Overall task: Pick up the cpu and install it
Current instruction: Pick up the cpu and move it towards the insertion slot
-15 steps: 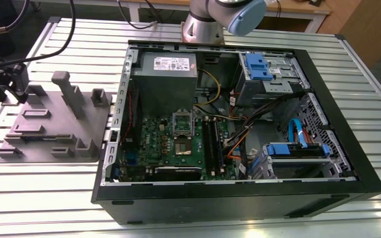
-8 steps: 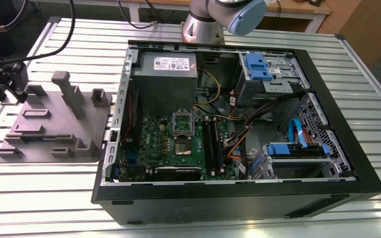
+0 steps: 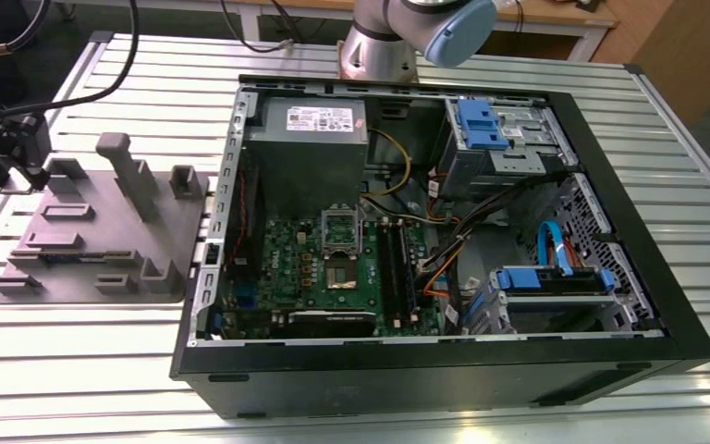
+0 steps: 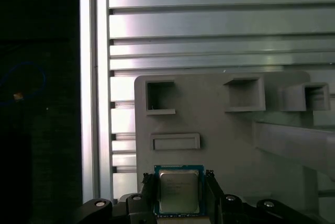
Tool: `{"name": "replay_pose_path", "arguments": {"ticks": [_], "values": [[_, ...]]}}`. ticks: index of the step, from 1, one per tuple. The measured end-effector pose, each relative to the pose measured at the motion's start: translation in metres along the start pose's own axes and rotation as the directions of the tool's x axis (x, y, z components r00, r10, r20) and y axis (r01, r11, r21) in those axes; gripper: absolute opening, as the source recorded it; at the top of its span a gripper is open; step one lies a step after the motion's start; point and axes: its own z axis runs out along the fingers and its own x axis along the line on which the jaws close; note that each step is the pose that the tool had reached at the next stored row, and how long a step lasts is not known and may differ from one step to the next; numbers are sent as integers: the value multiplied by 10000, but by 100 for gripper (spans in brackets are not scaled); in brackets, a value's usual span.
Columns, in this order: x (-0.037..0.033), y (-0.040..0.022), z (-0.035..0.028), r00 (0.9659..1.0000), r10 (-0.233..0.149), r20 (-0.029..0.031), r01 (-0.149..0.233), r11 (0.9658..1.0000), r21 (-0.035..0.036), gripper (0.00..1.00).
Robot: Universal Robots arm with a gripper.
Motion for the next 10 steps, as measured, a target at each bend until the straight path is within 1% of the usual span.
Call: {"name": "replay_pose_path", "arguments": {"ticks": [10], "values": [[0,2,-38,10000,0,1,0,10000,-1,47]]}}
